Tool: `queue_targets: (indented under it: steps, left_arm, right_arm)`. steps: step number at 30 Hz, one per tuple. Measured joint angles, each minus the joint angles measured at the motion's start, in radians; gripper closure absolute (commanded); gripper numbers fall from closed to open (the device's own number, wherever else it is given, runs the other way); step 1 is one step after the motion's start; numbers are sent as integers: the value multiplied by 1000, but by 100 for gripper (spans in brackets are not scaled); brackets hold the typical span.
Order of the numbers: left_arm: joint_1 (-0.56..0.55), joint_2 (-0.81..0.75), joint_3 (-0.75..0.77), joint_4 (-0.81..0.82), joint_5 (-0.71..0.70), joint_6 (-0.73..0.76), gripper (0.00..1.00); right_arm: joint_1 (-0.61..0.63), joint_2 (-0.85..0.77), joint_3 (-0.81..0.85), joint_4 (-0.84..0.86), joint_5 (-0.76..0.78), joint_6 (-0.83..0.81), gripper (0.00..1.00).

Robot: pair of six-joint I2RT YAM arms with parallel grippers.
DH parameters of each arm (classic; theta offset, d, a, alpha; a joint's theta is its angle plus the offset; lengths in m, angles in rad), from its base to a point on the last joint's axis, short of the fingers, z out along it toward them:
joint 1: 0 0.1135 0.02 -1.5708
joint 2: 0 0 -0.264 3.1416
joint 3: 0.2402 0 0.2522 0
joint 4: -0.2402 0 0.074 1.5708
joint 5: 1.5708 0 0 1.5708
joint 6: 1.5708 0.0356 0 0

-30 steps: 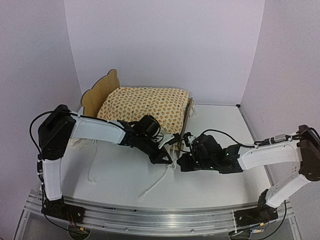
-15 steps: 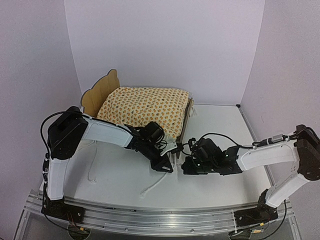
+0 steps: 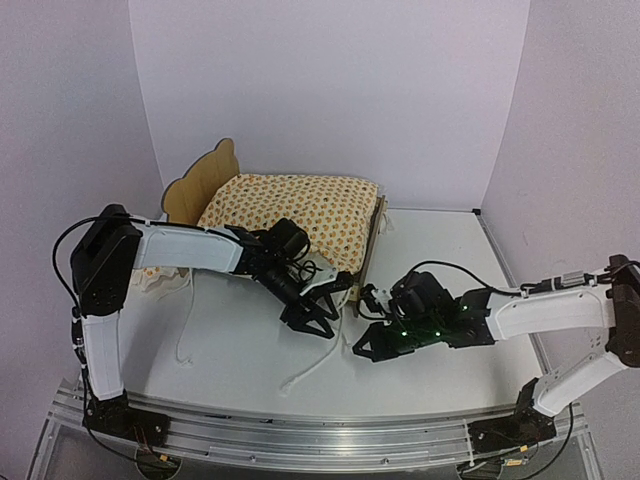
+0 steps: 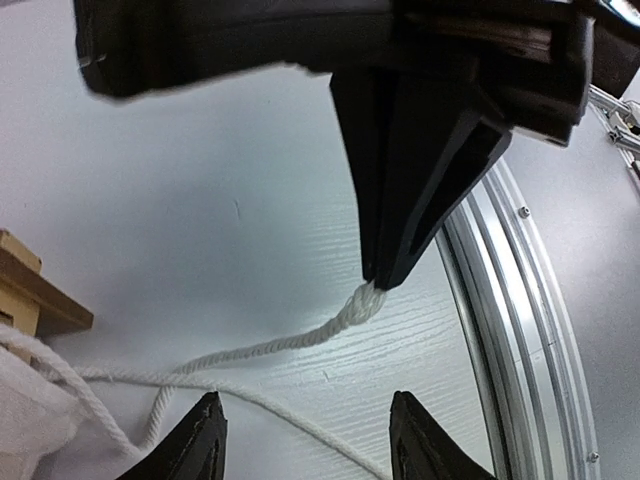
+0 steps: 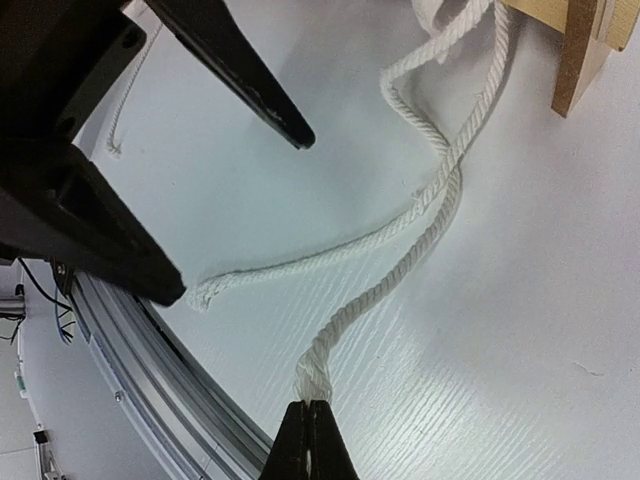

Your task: Set up the pet bed

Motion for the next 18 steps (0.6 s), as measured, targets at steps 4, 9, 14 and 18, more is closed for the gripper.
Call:
queue_targets:
  steps: [4,9,14,18]
  left_arm:
    - [-1,7,0,75,53,50,43]
    - [-6,23,-8,126,81,121,43]
    - [-7,29,-47,138,86,158,43]
    - [-5,29,-62,180,81,140,58]
  right_arm:
    - [-16,68,39,6,12,9,100]
    - [-30,117,57,70,18,23,100]
    - [-31,115,56,128,18,45,100]
    - [-32,116,56,137,6,50,100]
